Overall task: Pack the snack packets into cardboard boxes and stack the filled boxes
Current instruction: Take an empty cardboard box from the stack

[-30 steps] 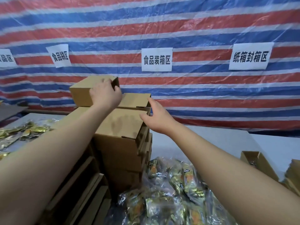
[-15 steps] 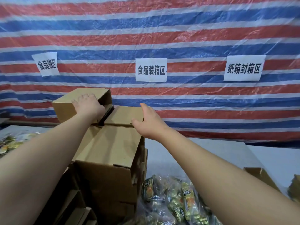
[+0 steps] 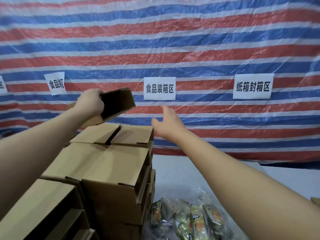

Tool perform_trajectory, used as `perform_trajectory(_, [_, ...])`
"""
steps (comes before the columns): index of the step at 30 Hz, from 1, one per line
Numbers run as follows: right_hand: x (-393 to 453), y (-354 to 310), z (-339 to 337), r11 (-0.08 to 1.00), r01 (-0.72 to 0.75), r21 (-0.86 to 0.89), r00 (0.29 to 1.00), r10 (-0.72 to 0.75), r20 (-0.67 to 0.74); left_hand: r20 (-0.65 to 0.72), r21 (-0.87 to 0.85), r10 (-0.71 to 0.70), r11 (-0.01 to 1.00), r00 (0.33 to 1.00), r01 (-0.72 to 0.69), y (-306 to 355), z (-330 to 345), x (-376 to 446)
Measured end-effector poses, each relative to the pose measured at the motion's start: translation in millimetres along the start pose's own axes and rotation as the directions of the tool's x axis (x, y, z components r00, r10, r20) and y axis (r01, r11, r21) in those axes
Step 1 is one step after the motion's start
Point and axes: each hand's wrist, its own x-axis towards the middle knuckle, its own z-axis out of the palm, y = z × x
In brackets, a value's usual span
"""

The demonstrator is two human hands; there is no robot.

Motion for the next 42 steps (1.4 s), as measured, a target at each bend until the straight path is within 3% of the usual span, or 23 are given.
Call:
perform_trajectory(6, [-2, -22, -64, 0.991, 0.089, -0.098, 0.984, -0.103, -0.144, 0.101, -0.162, 0.167, 0.975, 0.981, -0.15, 77, -43, -28])
perform_trajectory(10, [-13, -9, -111, 0.949, 0.057, -0.309, 0.964, -0.133, -0.23, 0.192, -0.312, 0.292, 0.923, 0.937, -0.223, 126, -50, -63])
perform_trajectory(14, [-32, 18, -151, 0.883, -0.045, -0.467, 0.976, -0.062, -0.211, 0.261, -0.399, 0.344, 0.889, 0.902, -0.224, 160, -43, -88])
perform_trajectory(18, [-63, 53, -164, 0.905, -0.047, -0.423, 0.995, 0.006, -0.097, 0.326, -0.513, 0.358, 0.844, 0.875, -0.154, 176, -20, -114])
perform_trajectory(25, [-160, 132, -109, 0.903, -0.116, -0.413, 0.993, 0.118, -0.019, 0.414, -0.562, 0.291, 0.827, 0.863, -0.009, 171, 56, -214])
perform_trajectory(31, [-272, 205, -18, 0.861, -0.242, -0.448, 0.944, 0.315, 0.095, 0.617, -0.507, 0.22, 0.845, 0.756, 0.168, 132, 130, -342])
perform_trajectory(42, [-420, 239, 71, 0.819, -0.32, -0.475, 0.845, 0.474, 0.248, 0.754, -0.408, 0.146, 0.869, 0.641, 0.281, 63, 184, -503])
